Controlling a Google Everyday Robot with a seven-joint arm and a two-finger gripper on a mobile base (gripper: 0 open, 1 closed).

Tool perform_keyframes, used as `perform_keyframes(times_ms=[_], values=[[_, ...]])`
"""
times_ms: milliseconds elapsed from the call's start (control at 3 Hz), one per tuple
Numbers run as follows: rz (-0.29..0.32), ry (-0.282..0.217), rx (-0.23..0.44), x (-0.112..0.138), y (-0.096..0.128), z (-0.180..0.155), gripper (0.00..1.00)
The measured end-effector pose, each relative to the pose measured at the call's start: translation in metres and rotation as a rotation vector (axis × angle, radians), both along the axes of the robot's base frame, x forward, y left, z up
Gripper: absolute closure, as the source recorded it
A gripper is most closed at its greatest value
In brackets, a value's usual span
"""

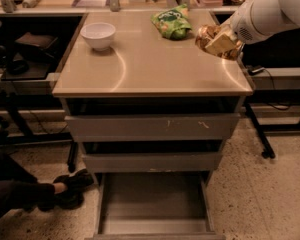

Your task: Pick orange can from bottom drawer and place on counter

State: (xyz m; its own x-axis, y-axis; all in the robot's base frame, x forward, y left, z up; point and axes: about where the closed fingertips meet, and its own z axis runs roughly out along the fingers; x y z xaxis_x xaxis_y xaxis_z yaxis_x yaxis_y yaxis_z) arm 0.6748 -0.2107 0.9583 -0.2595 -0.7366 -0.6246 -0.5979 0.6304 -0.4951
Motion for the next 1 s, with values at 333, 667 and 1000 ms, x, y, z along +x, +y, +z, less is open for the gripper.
perform_keyframes(times_ms=[333,667,1000], values=[[-0.014,0.033,-0.030,0.062,-0.011,-0.019,1.00],[-0.017,0.083,-0.041,0.104,-0.015,-0.038,1.00],[0.021,0.147,-0.042,0.119,-0.009,-0.062,1.00]])
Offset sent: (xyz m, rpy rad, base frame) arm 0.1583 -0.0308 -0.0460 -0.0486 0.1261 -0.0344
